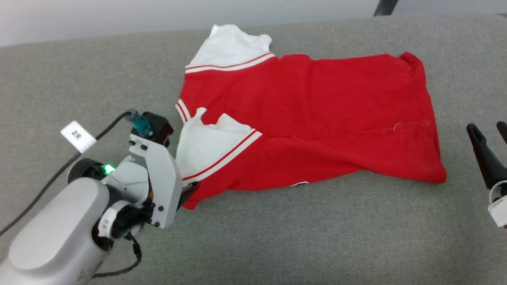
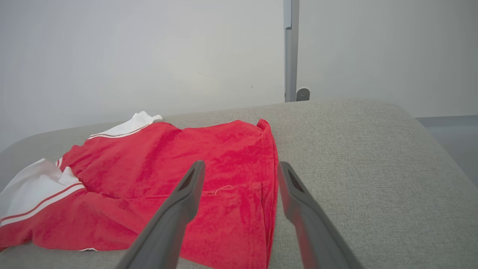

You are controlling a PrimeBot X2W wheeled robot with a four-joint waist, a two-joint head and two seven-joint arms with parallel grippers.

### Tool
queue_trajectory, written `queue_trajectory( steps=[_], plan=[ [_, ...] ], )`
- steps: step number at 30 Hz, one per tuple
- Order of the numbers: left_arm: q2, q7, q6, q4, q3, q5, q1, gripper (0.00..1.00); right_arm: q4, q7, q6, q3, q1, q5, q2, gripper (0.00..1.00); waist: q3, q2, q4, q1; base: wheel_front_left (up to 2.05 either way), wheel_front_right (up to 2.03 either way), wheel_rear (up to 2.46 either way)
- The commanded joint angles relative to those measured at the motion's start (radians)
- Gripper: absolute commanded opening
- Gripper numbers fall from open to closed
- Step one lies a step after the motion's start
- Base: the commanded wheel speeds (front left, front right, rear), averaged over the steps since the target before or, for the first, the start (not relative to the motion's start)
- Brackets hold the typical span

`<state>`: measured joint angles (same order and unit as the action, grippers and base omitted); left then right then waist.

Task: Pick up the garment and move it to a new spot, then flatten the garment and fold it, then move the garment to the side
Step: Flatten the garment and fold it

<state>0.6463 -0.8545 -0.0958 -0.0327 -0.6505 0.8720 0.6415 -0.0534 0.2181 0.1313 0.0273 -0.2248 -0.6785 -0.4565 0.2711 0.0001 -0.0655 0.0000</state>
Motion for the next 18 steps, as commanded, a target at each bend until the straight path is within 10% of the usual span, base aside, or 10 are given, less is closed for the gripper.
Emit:
queue_trajectory(
  steps=[1,17,18],
  plan=[
    [-0.005,0.004,0.005,-0.014,0.002,0.009,0.009,1.0,0.001,-0.005,-0.001,-0.002,-0.011,-0.008,-0.003,1.0,0.017,-0.0001,-0.015,0.0,0.0,0.0,0.0],
    [-0.097,0.036,0.071,-0.201,-0.03,0.047,0.017,1.0,0.021,-0.015,-0.001,-0.021,-0.049,-0.03,-0.028,1.0,0.069,-0.0001,-0.04,0.0,0.0,0.0,0.0],
    [-0.1,0.033,0.078,-0.21,-0.034,0.049,0.017,0.87,0.021,-0.014,-0.001,-0.024,-0.052,-0.029,-0.03,1.0,0.069,-0.0001,-0.042,0.0,0.0,0.0,0.0]
  ],
)
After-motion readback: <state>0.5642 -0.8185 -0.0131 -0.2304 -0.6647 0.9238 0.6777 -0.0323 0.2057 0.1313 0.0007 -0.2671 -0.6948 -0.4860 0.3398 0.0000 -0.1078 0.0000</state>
